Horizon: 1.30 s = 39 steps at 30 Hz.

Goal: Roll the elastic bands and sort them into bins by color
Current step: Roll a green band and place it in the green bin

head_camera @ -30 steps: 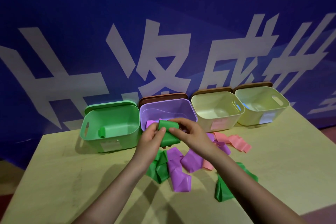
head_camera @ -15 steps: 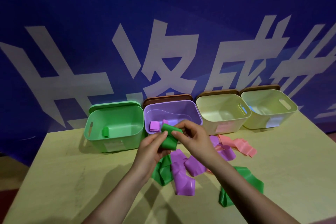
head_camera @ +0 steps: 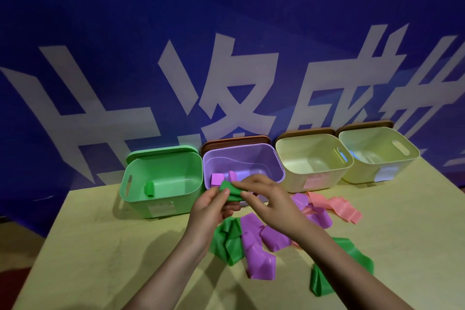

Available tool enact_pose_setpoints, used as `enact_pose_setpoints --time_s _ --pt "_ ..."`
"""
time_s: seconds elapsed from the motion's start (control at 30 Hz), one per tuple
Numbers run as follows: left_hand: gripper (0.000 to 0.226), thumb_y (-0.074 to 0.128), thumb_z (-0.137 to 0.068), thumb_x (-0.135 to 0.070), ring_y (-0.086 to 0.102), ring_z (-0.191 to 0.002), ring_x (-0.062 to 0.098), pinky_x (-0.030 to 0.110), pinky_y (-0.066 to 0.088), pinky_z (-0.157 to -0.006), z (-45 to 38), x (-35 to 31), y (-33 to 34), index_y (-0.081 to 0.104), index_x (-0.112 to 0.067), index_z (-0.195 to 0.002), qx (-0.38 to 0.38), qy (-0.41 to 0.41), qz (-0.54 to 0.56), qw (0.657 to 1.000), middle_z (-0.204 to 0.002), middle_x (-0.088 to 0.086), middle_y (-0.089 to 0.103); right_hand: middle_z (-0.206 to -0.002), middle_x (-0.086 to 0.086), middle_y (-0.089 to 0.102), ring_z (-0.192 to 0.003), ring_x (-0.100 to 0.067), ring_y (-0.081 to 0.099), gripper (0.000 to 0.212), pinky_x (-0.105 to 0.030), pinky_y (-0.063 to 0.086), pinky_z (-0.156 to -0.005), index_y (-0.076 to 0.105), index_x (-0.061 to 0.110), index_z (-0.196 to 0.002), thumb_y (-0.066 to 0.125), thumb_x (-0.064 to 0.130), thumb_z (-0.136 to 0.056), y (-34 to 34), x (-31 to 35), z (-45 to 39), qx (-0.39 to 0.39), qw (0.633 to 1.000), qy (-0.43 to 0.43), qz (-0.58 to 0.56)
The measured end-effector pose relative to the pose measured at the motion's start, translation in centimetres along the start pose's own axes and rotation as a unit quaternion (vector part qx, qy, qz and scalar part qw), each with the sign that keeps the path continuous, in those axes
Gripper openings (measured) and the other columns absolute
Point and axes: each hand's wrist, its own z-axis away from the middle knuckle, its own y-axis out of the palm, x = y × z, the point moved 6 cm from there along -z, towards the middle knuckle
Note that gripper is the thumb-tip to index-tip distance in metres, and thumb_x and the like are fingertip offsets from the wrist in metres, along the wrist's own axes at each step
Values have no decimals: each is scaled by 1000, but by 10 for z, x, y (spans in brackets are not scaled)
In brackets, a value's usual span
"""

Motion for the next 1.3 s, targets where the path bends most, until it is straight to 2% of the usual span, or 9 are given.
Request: enact_pose_setpoints --time_s 0.2,0.3,0.43,0.6,0.7,0.8,0.97,1.1,1.3 --pt "20 45 -95 5 62 -55 3 13 44 -54 -2 -6 -4 57 -9 -87 8 65 -143 987 -63 -3 66 -83 -1 68 -75 -6 60 21 -22 48 -74 70 15 -100 65 0 -86 13 -17 5 -10 968 148 -202" --pt "21 47 -94 5 66 -62 7 14 47 -57 0 2 -3 62 -10 -93 1 44 -83 996 -69 1 71 -82 -3 67 -76 -10 61 31 -27 50 -74 65 20 -86 65 -10 -80 11 -17 4 -43 961 149 -228" --pt "17 49 -92 5 70 -66 13 16 53 -60 2 11 -4 64 -1 -89 -39 -15 84 996 -71 9 72 -85 7 65 -79 -9 63 31 -22 50 -74 65 33 -80 70 3 -76 6 -10 2 -99 979 87 -153" --pt "15 52 -91 0 71 -80 19 23 58 -74 2 4 -2 66 2 -97 -24 -15 136 990 -88 15 72 -90 2 63 -89 -12 60 22 -31 50 -79 71 10 -95 63 1 -77 -1 6 -1 -120 992 -38 13" --pt "17 50 -92 0 69 -75 16 22 57 -72 0 6 -7 65 0 -97 -37 -3 149 988 -87 14 71 -100 2 65 -97 -9 60 25 -22 47 -87 73 14 -104 61 12 -82 2 13 0 -78 996 -53 -2" --pt "21 45 -93 5 67 -73 12 20 55 -70 1 3 -7 64 0 -99 -24 27 117 993 -86 11 70 -101 4 66 -97 -6 62 25 -19 47 -86 74 20 -103 63 30 -84 1 9 0 -79 994 -6 -74" --pt "22 46 -93 6 68 -69 9 18 55 -68 6 -5 -8 65 -5 -93 -26 84 29 996 -74 2 73 -98 12 64 -93 -6 64 40 -19 50 -86 66 19 -116 70 25 -77 10 7 0 -67 991 74 -84" --pt "19 50 -91 7 66 -64 3 14 51 -62 10 -5 -18 63 -6 -93 -57 120 -59 989 -70 0 70 -87 2 66 -79 -17 63 17 -25 51 -77 70 19 -90 75 13 -76 22 3 -3 -39 986 130 -99" --pt "18 52 -91 7 59 -60 -2 12 46 -60 14 -19 -26 61 -7 -85 -22 170 -152 973 -69 -1 63 -65 -4 58 -55 -4 56 17 -14 46 -59 65 4 -82 76 -6 -72 36 -1 1 2 910 210 -358"
